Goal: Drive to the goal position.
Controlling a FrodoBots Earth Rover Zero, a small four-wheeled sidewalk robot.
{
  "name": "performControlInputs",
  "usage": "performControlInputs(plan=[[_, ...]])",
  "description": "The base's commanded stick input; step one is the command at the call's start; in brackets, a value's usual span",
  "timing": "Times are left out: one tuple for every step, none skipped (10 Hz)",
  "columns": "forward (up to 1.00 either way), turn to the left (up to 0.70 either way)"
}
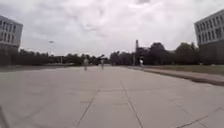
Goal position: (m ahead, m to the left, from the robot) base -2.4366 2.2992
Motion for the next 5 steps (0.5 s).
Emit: performControlInputs(plan=[[0.7,-0.06],[0.7,-0.04],[0.7,0.0],[0.7,0.0],[0.7,0.0]])
